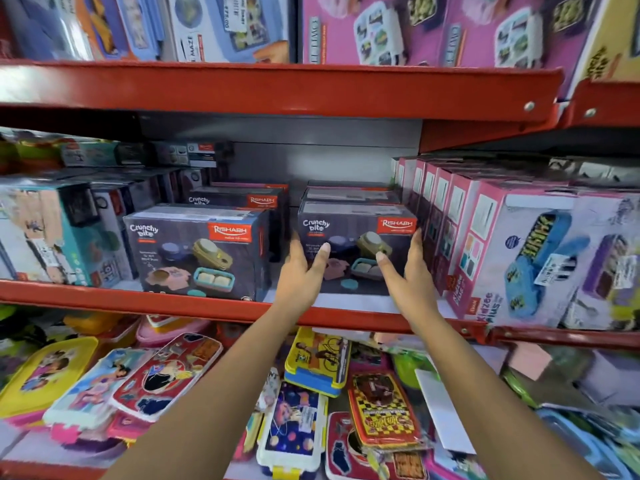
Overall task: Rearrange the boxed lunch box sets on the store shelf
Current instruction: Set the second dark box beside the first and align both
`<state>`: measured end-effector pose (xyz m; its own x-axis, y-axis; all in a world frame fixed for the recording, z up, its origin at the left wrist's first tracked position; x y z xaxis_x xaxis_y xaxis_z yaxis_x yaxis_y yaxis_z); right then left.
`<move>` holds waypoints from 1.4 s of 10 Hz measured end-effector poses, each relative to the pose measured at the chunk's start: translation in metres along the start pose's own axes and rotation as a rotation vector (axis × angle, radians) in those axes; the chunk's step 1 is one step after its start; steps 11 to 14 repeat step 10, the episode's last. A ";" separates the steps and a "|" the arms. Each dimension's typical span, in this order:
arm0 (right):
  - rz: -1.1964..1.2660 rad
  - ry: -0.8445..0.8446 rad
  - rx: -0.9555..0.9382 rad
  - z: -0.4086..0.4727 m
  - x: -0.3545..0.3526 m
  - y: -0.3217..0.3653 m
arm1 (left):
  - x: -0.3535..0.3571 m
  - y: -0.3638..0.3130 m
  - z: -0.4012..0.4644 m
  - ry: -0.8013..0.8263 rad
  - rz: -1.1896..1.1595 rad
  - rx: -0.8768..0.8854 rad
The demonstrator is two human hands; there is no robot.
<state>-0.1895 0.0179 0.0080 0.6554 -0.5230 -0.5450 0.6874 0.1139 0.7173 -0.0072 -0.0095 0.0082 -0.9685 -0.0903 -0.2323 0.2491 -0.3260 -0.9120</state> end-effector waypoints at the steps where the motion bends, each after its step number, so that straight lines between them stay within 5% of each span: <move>1: 0.009 0.011 -0.016 -0.004 -0.003 0.002 | -0.001 -0.001 -0.004 -0.015 0.007 0.008; 8: -0.019 -0.024 0.045 -0.061 -0.024 0.022 | -0.024 -0.018 -0.053 0.077 -0.025 -0.007; 10: -0.121 -0.114 -0.065 -0.060 -0.033 0.047 | -0.023 -0.039 -0.063 0.037 0.067 0.157; 14: -0.121 -0.114 -0.065 -0.060 -0.033 0.047 | -0.023 -0.039 -0.063 0.037 0.067 0.157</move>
Point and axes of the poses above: each hand's wrist, its own z-axis towards the middle knuckle, its own x-axis out of the palm, y = z × x, the point moved 2 cm from there along z, towards the middle knuckle, and after that the axes turned 7 degrees about -z, right-handed, at the moved point
